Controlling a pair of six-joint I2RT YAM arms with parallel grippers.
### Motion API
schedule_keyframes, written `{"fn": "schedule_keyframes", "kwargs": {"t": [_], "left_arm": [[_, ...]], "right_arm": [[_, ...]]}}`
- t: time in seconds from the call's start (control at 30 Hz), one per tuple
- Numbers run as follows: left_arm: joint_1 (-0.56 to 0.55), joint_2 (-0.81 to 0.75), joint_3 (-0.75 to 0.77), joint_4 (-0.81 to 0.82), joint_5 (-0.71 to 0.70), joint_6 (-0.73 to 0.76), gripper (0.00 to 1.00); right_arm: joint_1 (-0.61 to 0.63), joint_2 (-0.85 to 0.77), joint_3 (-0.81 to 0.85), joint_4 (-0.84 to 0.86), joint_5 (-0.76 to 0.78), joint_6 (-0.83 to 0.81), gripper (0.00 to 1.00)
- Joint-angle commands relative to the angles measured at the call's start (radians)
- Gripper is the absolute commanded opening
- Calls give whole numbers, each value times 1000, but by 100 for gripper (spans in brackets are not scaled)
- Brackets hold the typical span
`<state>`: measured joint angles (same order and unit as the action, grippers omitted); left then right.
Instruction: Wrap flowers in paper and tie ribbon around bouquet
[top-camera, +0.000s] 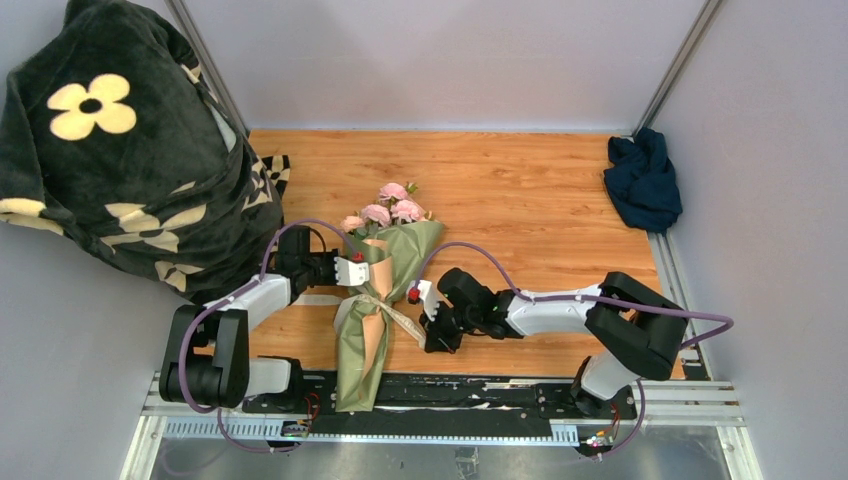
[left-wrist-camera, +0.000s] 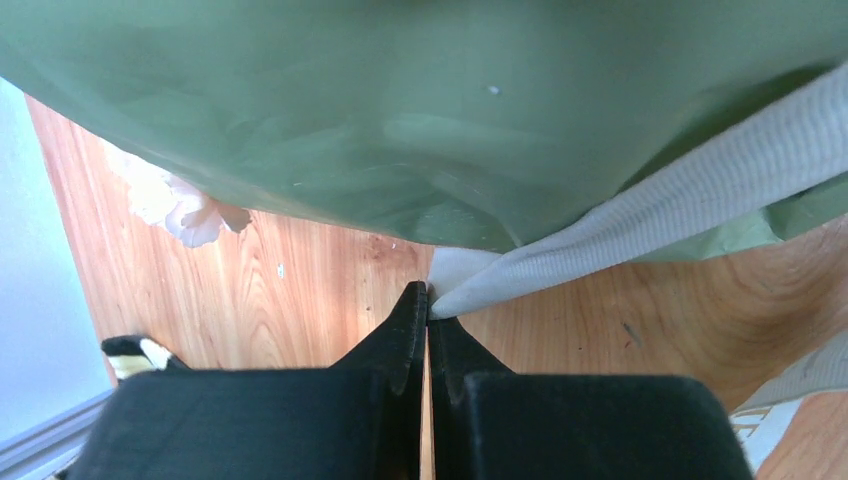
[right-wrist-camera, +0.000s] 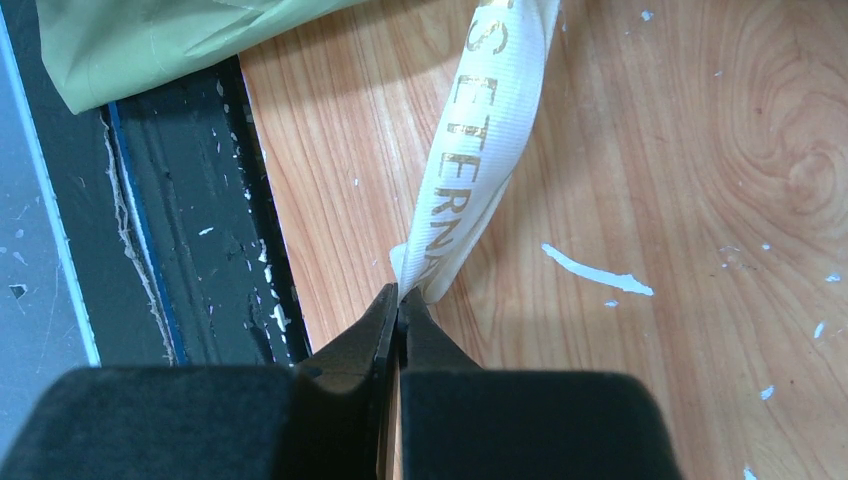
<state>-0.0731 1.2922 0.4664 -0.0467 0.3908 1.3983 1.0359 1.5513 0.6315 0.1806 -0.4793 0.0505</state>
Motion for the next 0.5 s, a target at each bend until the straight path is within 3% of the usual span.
{"fn": "schedule_keyframes", "kwargs": {"t": [0.0, 0.17, 0.23, 0.3, 0.33, 0.37, 0.47], "left_arm": [[9, -17, -3, 8, -10, 53, 0], [8, -2, -35, 41, -64, 57, 0], [-7, -11, -33, -28, -21, 97, 0], [-84, -30, -43, -34, -19, 56, 0], [-126, -35, -55, -15, -29, 9, 0], [-162, -38, -59, 9, -39, -12, 0], [-234, -35, -73, 67, -78, -54, 0]], "right_arm": [[-4, 77, -1, -244, -1, -11, 0], [-10, 79, -24, -259, -25, -20, 0], [-26, 65, -26, -247, -27, -6, 3], [-61, 65, 14, -243, -92, 2, 35], [-97, 61, 30, -226, -150, 8, 60], [-117, 46, 32, -198, -205, 19, 70], [-218, -29, -2, -61, -317, 47, 73]]}}
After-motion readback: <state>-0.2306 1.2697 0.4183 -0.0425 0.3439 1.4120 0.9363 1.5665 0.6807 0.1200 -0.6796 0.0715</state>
